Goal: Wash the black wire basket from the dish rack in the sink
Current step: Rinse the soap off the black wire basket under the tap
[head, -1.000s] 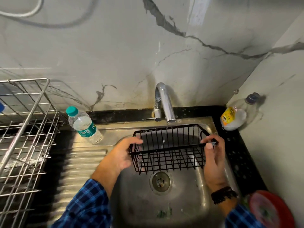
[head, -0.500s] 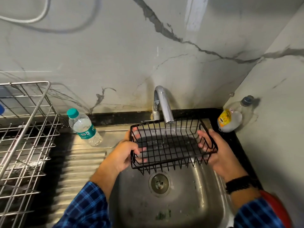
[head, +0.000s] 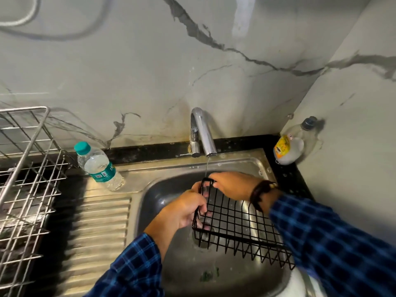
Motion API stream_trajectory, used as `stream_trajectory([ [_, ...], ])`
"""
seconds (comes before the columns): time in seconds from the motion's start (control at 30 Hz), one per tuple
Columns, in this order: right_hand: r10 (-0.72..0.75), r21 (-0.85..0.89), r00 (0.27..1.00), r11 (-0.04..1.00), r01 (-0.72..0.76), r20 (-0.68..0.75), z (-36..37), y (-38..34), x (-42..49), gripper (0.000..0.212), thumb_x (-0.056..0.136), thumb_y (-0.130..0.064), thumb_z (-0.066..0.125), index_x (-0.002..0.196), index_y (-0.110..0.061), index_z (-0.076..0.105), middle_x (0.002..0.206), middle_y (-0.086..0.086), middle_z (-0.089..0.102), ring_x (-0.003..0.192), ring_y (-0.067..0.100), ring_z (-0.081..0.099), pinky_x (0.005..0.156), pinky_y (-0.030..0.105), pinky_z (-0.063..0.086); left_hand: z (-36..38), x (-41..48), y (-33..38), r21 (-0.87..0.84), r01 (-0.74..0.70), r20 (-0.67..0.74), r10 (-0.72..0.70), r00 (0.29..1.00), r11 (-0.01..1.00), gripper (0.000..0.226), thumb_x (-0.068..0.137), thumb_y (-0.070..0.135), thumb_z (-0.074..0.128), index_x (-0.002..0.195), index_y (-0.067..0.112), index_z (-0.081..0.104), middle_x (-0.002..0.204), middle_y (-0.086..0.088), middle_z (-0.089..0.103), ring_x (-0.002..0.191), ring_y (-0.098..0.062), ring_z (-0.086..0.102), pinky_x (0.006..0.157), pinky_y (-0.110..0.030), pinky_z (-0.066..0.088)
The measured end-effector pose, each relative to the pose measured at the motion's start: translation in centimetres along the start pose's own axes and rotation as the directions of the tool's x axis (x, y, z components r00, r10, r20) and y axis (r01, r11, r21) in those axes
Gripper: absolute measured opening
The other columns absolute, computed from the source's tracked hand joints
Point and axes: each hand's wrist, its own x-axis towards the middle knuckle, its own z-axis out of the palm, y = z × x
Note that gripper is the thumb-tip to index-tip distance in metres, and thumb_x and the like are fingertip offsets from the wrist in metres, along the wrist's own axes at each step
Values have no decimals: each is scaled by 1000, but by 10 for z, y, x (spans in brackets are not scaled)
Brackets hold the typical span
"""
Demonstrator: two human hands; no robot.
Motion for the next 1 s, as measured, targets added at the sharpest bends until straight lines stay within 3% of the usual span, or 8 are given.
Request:
stream_trajectory([
  [0.1, -74, -45, 994, 996, 70, -75, -7, -16, 23, 19, 105, -23, 44, 102, -20, 62, 103, 4, 67, 95, 23, 62, 80, 35, 47, 2, 2, 1, 11, -22, -34, 22, 999, 1000, 74, 82, -15, 36, 132, 38, 47, 135, -7, 43, 113, -37, 54, 83, -67, 55],
  [0.2, -88, 2, 993, 996, 89, -81, -9, -10, 35, 24, 105, -29, 43, 93, -25, 63, 94, -3, 68, 86, 15, 62, 79, 34, 48, -7, 2, -1, -53, -39, -95, 34, 995, 998, 72, 79, -16, 36, 125, 38, 53, 135, -5, 46, 121, -44, 56, 81, -68, 55],
  [0.5, 23, 130, 994, 991, -37, 105, -27, 58, 25, 19, 101, -27, 51, 99, -23, 70, 90, -8, 72, 84, 11, 68, 86, 36, 56, -44, -6, -14, -227, -165, -209, 117, 971, 960, 77, 80, -21, 33, 124, 37, 58, 134, 5, 55, 122, -45, 55, 85, -70, 52],
  [0.63, 55, 254, 997, 965, -67, 56, -27, 84, 15, 25, 99, -32, 52, 106, -19, 71, 104, 2, 74, 93, 16, 70, 84, 39, 59, -56, -14, -13, -214, -244, -247, 190, 950, 946, 78, 80, -20, 34, 124, 39, 58, 132, 9, 59, 119, -41, 58, 83, -64, 54],
  [0.73, 202, 500, 979, 847, -179, 9, -11, 95, 11, 22, 103, -23, 49, 107, -16, 68, 106, 7, 71, 88, 24, 71, 62, 32, 60, -64, -17, -15, -215, -306, -299, 236, 924, 927, 79, 78, -18, 36, 118, 45, 61, 132, 11, 60, 116, -37, 61, 82, -60, 54],
  [0.87, 443, 773, 885, 608, -182, -140, 18, 71, 10, 28, 105, -13, 39, 121, -16, 62, 103, 7, 65, 83, 21, 62, 73, 38, 57, -71, -12, -17, -196, -364, -411, 260, 874, 911, 85, 71, -16, 41, 114, 54, 62, 131, 9, 63, 119, -34, 60, 75, -50, 56],
  [0.93, 541, 750, 795, 637, -177, -272, 32, 54, 1, 32, 105, -16, 37, 132, -20, 54, 115, 4, 63, 91, 18, 58, 77, 34, 49, -71, -8, -18, -236, -398, -440, 268, 857, 886, 88, 68, -17, 40, 120, 49, 61, 133, 2, 63, 121, -36, 60, 71, -48, 55],
  [1.0, 594, 747, 761, 623, -230, -261, 49, 42, -10, 33, 104, -15, 36, 134, -22, 49, 122, 8, 60, 94, 19, 57, 76, 34, 48, -72, -6, -17, -266, -434, -468, 279, 839, 861, 89, 68, -18, 39, 125, 48, 59, 135, -3, 63, 118, -37, 62, 68, -45, 54],
])
